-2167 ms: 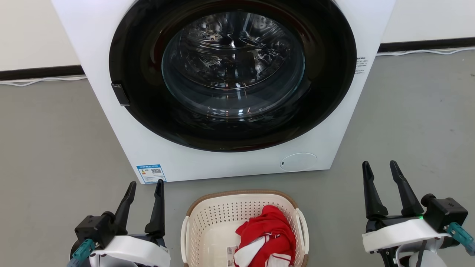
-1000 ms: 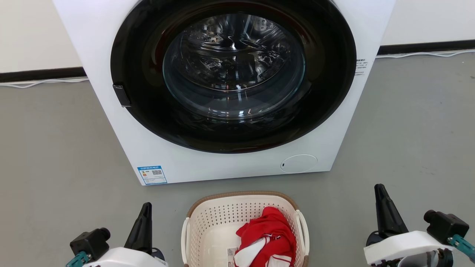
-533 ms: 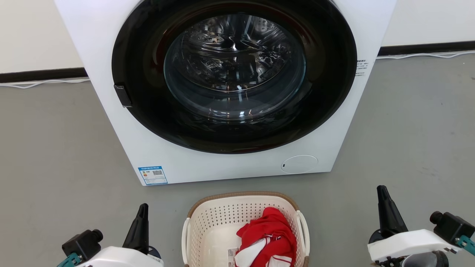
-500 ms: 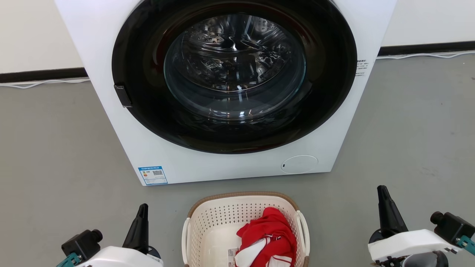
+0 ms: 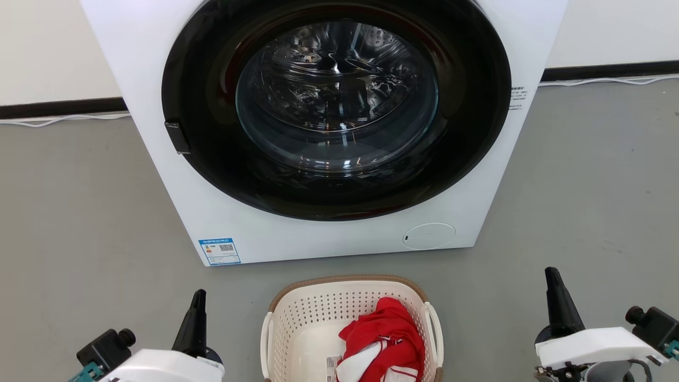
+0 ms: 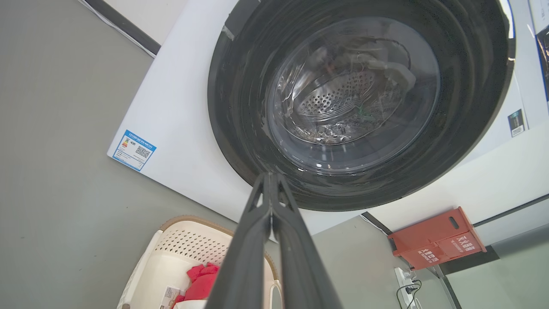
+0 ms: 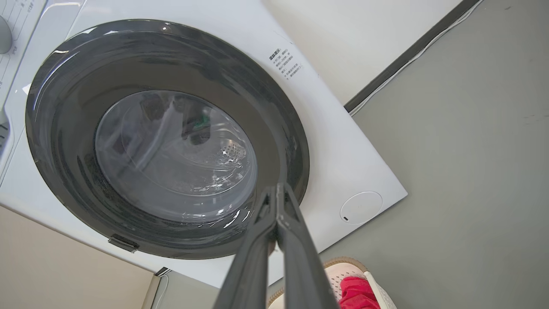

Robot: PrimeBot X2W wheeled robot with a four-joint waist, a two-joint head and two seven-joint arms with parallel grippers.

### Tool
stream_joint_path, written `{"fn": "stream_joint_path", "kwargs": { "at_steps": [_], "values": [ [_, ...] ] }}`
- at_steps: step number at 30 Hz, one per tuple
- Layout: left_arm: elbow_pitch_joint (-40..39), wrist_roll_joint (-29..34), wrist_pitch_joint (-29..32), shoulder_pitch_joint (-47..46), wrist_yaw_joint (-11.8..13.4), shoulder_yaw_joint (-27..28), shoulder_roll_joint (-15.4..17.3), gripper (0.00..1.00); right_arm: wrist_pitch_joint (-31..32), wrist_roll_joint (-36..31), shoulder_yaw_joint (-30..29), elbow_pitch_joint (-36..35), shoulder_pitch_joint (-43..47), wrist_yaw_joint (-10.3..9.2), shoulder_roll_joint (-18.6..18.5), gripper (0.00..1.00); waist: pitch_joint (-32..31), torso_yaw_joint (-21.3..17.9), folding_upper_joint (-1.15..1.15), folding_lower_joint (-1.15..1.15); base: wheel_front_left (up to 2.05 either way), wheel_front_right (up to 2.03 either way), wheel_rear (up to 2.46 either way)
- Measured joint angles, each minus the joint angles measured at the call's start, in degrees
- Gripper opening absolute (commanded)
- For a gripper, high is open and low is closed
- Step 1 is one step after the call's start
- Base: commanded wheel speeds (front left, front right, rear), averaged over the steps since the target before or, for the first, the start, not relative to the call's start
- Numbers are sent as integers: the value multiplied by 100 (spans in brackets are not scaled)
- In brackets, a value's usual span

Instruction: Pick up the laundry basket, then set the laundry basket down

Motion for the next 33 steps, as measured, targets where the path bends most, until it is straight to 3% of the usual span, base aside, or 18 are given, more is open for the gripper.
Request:
{"fn": "stream_joint_path", "kwargs": {
  "at_steps": [33],
  "values": [
    [0,-1948,558,-102,-44,213,4,0,555,2053,-200,-58,-16,0,37,0,-36,35,0,-1,0,0,0]
  ]
}}
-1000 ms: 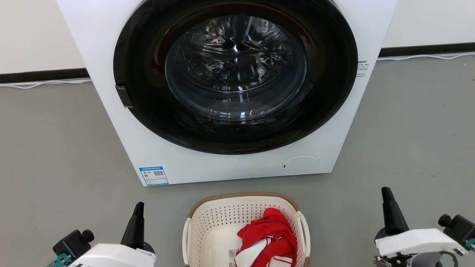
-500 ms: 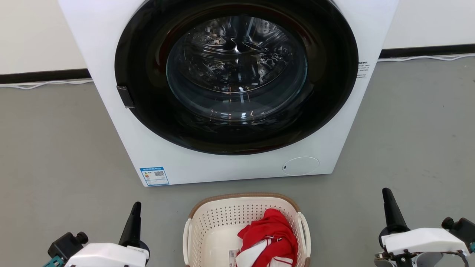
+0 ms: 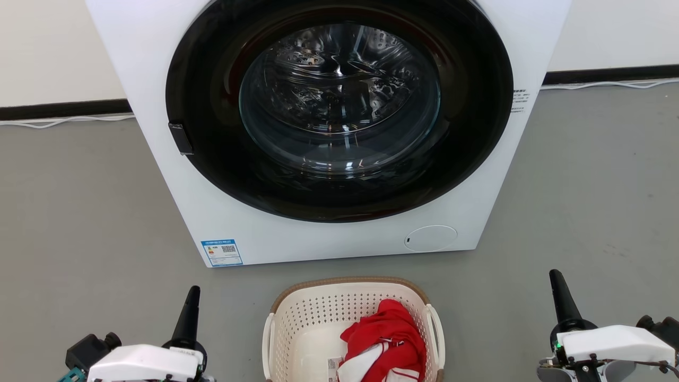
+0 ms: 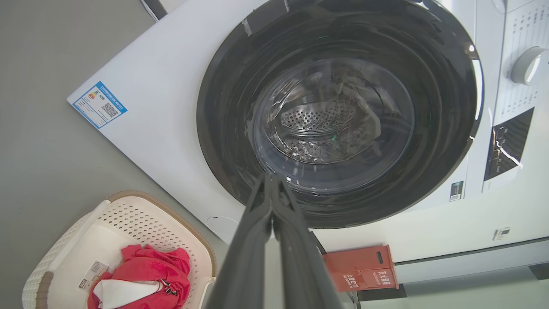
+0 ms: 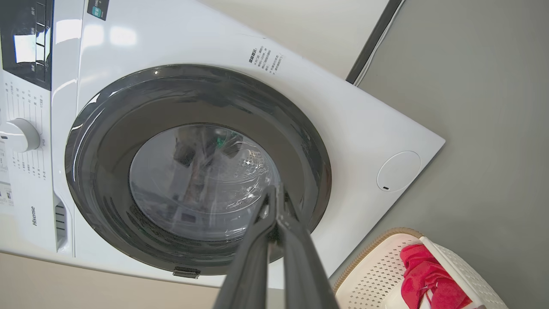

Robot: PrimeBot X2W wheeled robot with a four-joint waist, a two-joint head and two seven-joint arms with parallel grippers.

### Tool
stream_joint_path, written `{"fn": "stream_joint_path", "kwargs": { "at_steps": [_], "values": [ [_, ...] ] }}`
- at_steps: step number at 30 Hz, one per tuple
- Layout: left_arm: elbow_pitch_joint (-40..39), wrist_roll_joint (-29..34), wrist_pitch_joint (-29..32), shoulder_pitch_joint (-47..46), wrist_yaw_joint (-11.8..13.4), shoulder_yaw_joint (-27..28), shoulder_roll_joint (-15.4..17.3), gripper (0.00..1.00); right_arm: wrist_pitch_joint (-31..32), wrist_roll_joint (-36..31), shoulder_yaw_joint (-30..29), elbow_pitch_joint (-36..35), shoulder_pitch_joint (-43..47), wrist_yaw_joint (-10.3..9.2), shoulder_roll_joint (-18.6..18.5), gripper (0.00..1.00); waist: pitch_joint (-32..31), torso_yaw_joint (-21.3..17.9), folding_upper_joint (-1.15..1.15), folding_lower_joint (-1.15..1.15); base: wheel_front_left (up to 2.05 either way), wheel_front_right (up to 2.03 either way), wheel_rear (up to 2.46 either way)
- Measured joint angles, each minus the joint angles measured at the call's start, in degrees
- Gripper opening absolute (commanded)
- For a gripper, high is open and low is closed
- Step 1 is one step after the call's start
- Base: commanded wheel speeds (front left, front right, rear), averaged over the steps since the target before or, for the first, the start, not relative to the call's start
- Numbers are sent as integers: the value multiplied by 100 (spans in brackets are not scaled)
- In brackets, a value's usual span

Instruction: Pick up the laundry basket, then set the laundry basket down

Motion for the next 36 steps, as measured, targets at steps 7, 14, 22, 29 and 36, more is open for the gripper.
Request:
{"fn": "stream_joint_path", "kwargs": {
  "at_steps": [7,14,22,29,36],
  "values": [
    [1,-396,98,-68,0,41,1,0,109,423,-31,-8,-3,0,8,0,-8,7,0,0,0,0,0],
    [1,-792,242,-69,-5,99,4,0,218,862,-57,-16,-5,0,11,0,-15,15,0,0,0,0,0],
    [1,-1237,356,-80,-5,156,5,0,355,1327,-116,-21,-8,0,16,0,-24,23,0,0,0,0,0],
    [2,-1633,452,-135,-7,190,7,0,464,1745,-171,-23,-11,0,23,0,-31,30,0,0,0,0,0],
    [3,-2030,597,-180,-24,235,8,0,575,2182,-201,-26,-15,0,33,0,-38,37,0,0,0,0,0]
  ]
}}
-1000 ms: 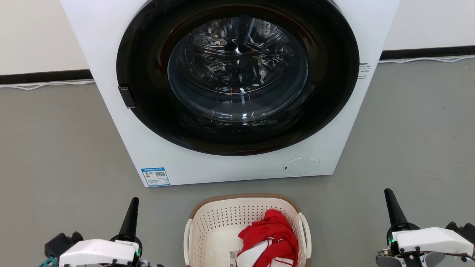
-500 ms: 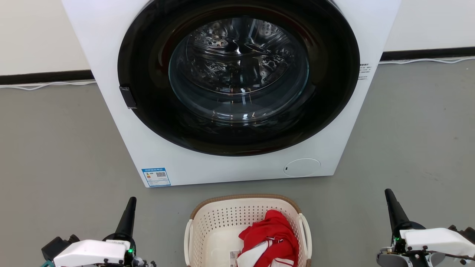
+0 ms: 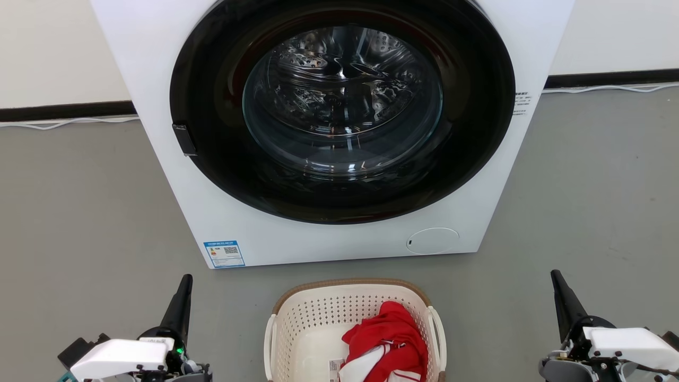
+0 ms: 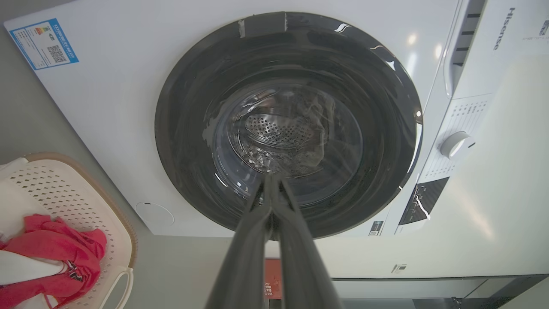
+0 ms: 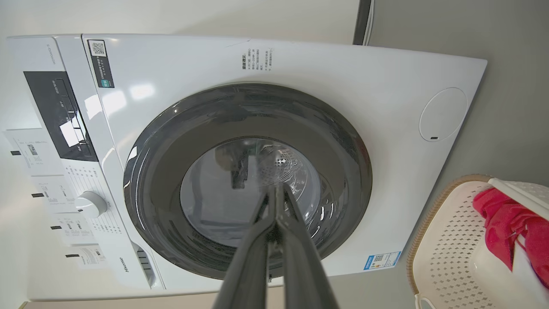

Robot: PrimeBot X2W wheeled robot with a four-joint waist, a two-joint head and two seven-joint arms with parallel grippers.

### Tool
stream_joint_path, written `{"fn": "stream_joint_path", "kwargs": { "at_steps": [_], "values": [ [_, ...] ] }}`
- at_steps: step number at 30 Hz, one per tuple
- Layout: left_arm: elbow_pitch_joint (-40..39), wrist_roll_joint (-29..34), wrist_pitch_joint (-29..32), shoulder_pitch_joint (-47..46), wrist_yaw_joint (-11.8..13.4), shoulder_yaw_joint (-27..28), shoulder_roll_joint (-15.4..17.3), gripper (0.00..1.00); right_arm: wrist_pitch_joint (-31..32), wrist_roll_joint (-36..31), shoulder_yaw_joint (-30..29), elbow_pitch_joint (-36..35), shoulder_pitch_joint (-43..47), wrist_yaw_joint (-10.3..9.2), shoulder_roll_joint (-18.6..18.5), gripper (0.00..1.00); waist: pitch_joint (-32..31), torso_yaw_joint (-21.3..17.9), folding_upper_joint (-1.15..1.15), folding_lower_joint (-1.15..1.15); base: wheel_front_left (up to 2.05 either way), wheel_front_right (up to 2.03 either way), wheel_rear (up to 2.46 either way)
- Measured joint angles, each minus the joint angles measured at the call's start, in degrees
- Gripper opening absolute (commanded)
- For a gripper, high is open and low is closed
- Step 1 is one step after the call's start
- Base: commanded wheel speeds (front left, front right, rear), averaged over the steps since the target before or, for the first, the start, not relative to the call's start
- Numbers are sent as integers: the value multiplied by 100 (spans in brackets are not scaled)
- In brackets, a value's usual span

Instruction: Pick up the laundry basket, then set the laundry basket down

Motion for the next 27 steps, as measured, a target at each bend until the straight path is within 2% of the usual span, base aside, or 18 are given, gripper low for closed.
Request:
{"fn": "stream_joint_path", "kwargs": {
  "at_steps": [8,27],
  "values": [
    [0,-445,126,-4,0,60,2,0,123,469,-30,-4,-10,0,9,0,-7,7,0,0,0,0,0],
    [0,-458,131,-5,0,65,2,0,124,482,-33,-14,-97,0,11,0,-8,7,0,0,0,0,0]
  ]
}}
